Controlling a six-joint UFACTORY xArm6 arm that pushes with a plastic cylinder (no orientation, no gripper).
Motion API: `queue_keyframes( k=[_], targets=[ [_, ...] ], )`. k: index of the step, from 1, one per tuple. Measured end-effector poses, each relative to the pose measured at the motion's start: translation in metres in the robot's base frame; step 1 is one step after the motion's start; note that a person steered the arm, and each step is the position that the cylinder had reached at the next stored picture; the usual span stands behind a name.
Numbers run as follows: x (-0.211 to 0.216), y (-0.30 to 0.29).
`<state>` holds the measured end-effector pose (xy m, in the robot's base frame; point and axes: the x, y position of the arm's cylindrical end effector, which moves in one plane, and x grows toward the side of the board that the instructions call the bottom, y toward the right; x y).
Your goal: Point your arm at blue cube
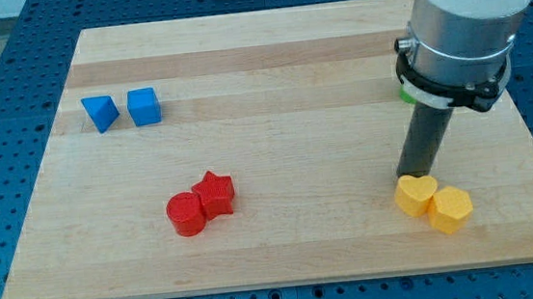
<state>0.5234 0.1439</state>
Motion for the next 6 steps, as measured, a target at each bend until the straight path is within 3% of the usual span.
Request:
queue_keyframes(
  k=[2, 3, 4, 5, 6],
  targets=[
    [-0.079, -0.027],
    [-0.101, -0.122],
    [-0.097, -0.219],
    [-0.105, -0.281],
    [-0.105, -0.281]
  ],
)
